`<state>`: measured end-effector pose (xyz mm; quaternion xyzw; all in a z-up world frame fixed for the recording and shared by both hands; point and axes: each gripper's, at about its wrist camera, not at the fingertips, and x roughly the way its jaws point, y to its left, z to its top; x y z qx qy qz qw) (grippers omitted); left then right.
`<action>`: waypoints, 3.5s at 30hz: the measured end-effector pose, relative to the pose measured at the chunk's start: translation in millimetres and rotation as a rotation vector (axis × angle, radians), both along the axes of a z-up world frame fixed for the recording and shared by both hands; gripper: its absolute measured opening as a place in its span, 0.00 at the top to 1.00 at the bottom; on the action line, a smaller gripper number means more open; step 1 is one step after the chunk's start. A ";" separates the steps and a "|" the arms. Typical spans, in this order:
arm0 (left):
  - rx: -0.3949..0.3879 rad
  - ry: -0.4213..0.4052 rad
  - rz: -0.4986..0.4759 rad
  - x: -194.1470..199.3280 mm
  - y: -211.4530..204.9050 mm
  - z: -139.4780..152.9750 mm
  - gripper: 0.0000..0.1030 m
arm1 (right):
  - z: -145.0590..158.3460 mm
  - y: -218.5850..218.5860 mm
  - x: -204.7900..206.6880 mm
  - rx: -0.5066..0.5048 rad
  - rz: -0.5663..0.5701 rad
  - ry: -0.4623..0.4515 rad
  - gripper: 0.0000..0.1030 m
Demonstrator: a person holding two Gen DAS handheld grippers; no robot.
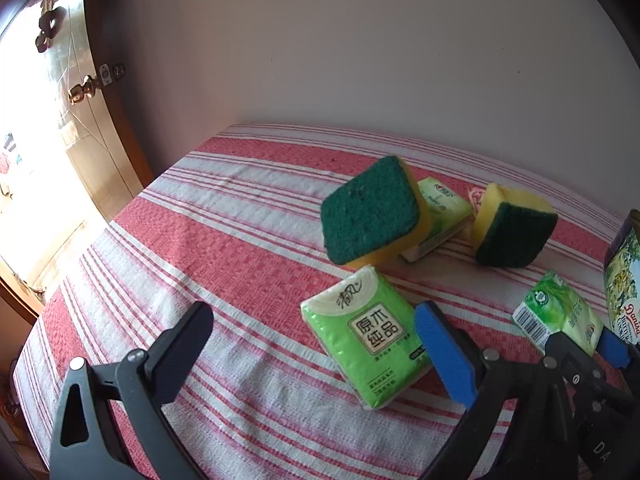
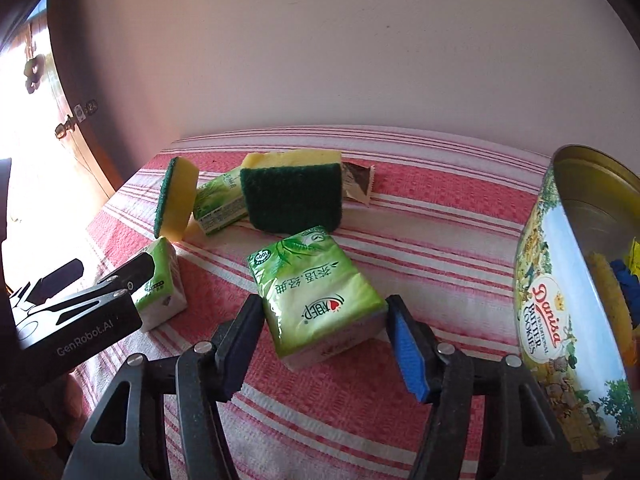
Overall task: Organize objects
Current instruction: 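Move both grippers back toward the green tissue packs and sponges, then grasp a green tissue pack with the left gripper while the right grasps another, then carry both green tissue packs over the tin, then open both grippers to drop the tissue packs into the tin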
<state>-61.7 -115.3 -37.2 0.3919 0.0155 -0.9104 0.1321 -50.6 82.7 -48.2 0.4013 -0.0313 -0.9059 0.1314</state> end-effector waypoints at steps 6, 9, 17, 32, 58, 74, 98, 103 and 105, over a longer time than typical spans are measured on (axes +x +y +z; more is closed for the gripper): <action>0.000 -0.059 -0.011 -14.7 10.7 -10.7 0.01 | -3.4 9.1 -4.3 -0.019 -0.006 -0.034 0.38; 0.083 -0.108 -0.007 -20.5 1.9 -20.1 0.11 | -3.9 3.9 -5.6 -0.012 -0.001 -0.034 0.38; 0.228 -0.022 0.013 -4.4 -18.0 -15.4 0.52 | -6.1 -3.2 -8.7 -0.013 -0.003 -0.038 0.36; 0.189 0.094 -0.031 34.2 4.5 10.3 0.52 | 19.1 16.7 6.9 -0.142 0.025 0.038 0.39; 0.100 0.277 -0.344 37.7 160.8 73.9 0.52 | 104.5 139.7 80.1 -0.223 -0.230 0.468 0.45; 0.083 0.219 -0.596 28.7 298.6 56.1 0.52 | 80.7 259.5 61.2 -0.159 -0.492 0.336 0.45; 0.017 0.213 -0.561 27.1 302.7 44.3 0.01 | 63.9 254.0 51.1 -0.207 -0.396 0.264 0.37; -0.022 0.309 -0.559 44.0 301.2 60.7 0.01 | 78.9 261.5 83.0 -0.214 -0.498 0.466 0.07; -0.016 0.311 -0.557 44.9 301.2 59.3 0.01 | 78.9 264.2 85.9 -0.205 -0.542 0.485 0.07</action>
